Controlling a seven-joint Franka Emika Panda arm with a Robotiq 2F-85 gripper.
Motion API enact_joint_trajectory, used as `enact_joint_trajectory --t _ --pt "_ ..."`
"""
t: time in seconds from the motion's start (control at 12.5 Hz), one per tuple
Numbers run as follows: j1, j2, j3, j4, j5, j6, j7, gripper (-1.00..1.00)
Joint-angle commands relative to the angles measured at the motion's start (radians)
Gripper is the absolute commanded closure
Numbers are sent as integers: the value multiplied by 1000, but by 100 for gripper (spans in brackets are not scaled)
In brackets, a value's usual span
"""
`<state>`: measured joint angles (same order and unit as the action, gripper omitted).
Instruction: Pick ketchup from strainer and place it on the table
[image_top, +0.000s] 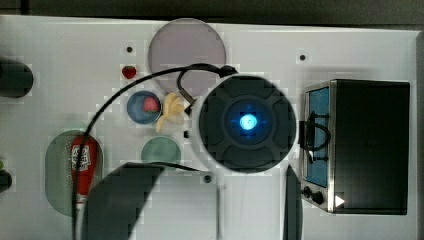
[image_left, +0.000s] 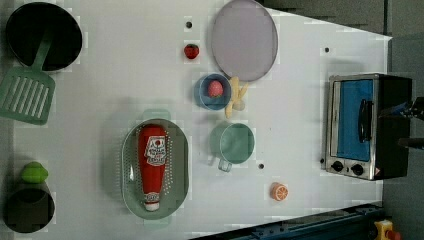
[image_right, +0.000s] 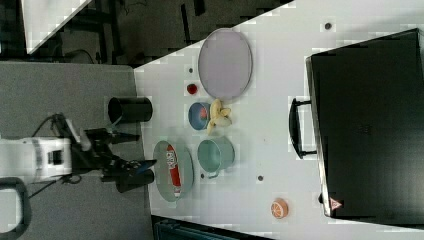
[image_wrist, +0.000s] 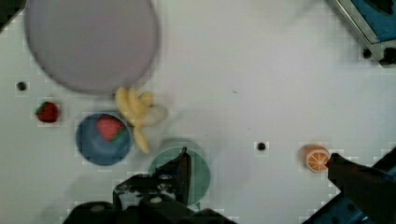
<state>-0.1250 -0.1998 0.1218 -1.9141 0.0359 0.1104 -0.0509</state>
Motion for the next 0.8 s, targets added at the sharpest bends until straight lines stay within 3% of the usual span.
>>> enact_joint_trajectory --t 0.08,0.8 --pt "53 40 118 19 8 10 37 -100" --pt "93 238 536 3 4 234 50 -100"
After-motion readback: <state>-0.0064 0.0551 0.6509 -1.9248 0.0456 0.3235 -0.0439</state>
